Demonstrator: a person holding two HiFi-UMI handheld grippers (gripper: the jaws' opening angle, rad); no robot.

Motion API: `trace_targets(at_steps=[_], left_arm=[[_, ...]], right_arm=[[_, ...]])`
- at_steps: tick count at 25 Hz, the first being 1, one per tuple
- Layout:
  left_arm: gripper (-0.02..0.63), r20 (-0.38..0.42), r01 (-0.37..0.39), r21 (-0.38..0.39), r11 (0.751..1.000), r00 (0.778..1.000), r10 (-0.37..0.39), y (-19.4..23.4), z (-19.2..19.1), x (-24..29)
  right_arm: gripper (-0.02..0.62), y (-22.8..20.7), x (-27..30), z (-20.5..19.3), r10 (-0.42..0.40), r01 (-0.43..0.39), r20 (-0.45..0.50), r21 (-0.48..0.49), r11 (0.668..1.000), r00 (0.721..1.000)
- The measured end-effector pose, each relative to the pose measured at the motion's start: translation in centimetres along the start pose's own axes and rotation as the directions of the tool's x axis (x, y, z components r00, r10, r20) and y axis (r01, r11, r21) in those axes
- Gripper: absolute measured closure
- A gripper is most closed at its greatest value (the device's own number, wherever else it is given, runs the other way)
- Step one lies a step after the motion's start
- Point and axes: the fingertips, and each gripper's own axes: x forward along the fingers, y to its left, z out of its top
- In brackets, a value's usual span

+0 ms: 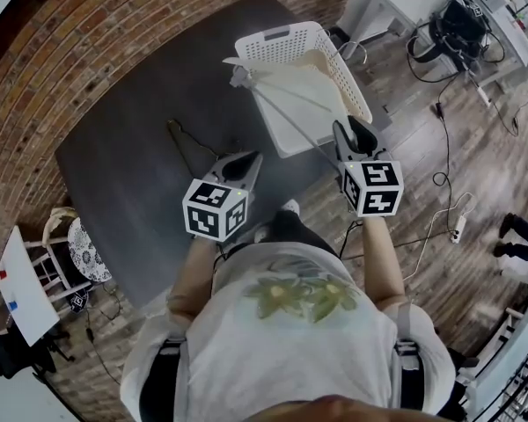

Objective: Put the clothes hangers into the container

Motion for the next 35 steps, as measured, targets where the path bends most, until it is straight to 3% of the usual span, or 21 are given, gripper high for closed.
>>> trace_targets(at_steps=[16,35], left_arm=[[0.577,-0.013,0.005,0.014,1.0,1.0,-0.005,-0.9,1.5,3.4],[0.577,-0.008,-0.051,-0.017,0.999,0.999,0.05,0.8,3.2,6.7]], right_arm=[[0.468,-5.0,1.5,0.4,-0.041,0.041,-0.012,-0.042,0.998,0.999],[0.469,-6.6,8.6,-0.8,0.012,-0.05,-0.215,-0.171,0.984,0.977]])
